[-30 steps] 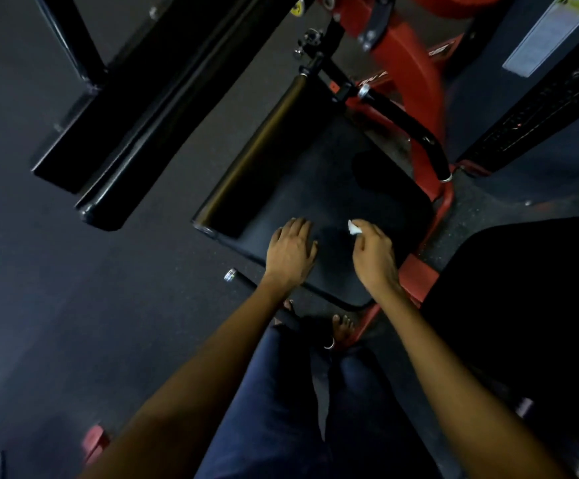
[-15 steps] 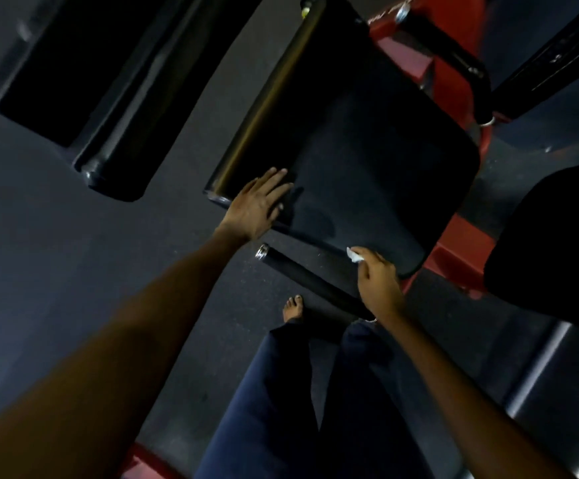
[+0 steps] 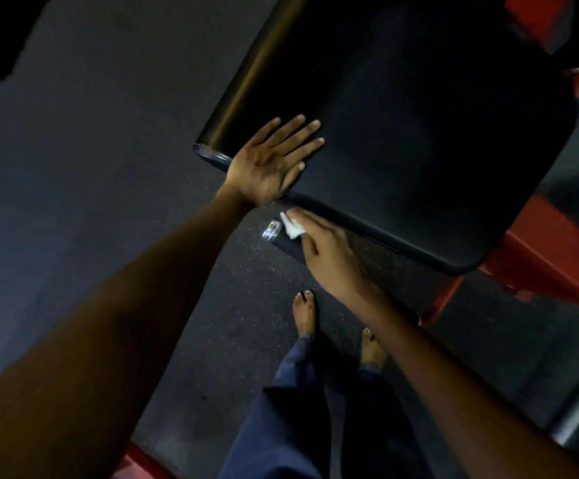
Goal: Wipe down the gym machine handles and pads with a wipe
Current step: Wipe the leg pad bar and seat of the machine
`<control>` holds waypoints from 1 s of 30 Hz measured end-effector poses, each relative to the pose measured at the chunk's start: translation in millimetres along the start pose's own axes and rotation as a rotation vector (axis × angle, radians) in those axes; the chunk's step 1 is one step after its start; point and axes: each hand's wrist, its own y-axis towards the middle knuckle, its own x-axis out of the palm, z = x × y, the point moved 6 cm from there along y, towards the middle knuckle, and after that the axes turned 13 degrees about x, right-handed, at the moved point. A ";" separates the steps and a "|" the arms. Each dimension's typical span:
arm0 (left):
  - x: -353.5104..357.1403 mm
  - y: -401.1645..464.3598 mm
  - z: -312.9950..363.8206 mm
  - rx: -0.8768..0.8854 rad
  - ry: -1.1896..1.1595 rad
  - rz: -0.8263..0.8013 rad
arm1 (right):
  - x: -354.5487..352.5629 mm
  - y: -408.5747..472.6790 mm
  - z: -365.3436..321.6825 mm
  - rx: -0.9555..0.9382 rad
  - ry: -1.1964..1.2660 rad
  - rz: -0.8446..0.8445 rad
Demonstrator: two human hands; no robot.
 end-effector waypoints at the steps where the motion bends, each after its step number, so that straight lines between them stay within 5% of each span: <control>1: 0.9 -0.8 0.1 -0.003 0.008 0.003 | 11.1 -3.1 -0.1 -0.061 -0.047 -0.042; 7: 2.6 -1.5 1.5 -0.042 0.076 -0.001 | 12.3 -25.0 28.2 -0.164 -0.148 -0.038; 15: 2.7 -1.0 2.9 -0.081 0.078 0.002 | -18.7 -24.0 57.6 0.087 -0.204 0.019; 20: 3.1 -0.9 2.7 -0.085 0.057 -0.020 | 22.5 3.7 -16.3 -0.198 -0.129 -0.078; 27: 3.3 -1.3 3.2 -0.110 0.064 -0.064 | -5.9 -45.1 59.6 -0.502 -0.485 -0.049; 30: 4.3 -1.3 2.3 -0.105 0.050 -0.065 | -26.6 -42.1 51.1 -0.566 -0.416 0.052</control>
